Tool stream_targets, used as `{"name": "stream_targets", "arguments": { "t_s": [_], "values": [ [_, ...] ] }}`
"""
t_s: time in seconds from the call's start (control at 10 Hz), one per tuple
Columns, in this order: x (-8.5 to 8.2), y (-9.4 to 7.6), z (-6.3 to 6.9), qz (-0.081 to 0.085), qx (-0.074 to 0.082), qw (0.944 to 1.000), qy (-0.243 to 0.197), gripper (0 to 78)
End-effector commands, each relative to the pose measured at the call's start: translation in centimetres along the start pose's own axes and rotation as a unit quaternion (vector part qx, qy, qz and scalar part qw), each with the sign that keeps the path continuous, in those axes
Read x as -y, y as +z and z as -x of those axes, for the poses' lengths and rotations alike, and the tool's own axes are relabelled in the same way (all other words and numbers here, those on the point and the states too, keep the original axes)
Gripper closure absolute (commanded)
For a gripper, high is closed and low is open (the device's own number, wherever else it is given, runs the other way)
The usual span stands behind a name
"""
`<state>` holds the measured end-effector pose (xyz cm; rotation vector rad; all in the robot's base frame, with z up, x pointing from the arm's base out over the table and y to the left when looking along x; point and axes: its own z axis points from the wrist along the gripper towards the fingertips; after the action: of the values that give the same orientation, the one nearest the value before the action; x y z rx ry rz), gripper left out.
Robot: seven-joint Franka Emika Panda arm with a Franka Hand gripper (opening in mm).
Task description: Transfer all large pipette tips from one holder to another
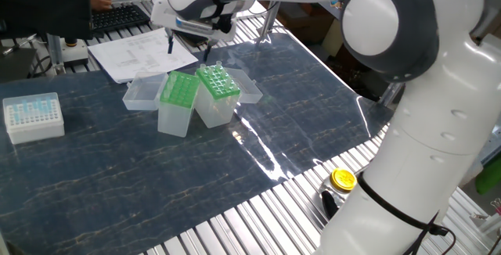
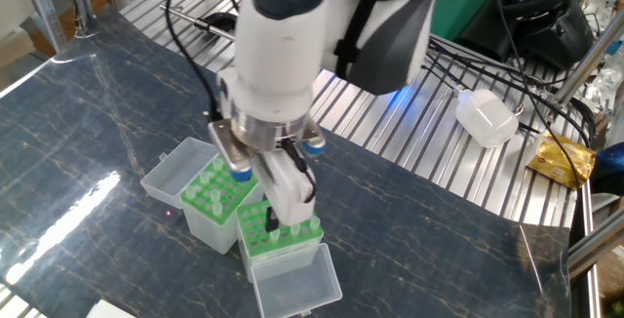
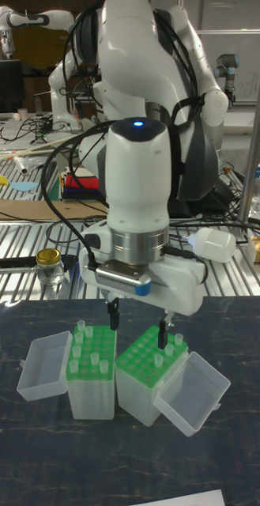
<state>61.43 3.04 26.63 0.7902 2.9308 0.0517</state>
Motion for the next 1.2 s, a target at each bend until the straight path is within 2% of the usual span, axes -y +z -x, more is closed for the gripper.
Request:
{"name": "stream_targets", "arguments": {
  "t_s": [0.1, 0.2, 0.3, 0.5, 0.8, 1.2],
  "values": [
    [0.2, -0.1, 0.6, -0.002, 0.002, 1.0000, 0.007, 0.1],
    [0.3, -0.1, 0.7, -0.013, 0.000, 0.9991, 0.040, 0.1],
    [0.8, 0.2, 1.0, -0.015, -0.001, 0.9980, 0.062, 0.1],
    [2.5, 0.9, 2.0, -0.016, 0.000, 0.9961, 0.086, 0.1],
    [4.9, 1.6, 3.1, -0.017, -0.001, 0.9891, 0.147, 0.1],
    [6.0, 2.0, 3.5, -0.016, 0.000, 0.9820, 0.188, 0.1]
  ]
}}
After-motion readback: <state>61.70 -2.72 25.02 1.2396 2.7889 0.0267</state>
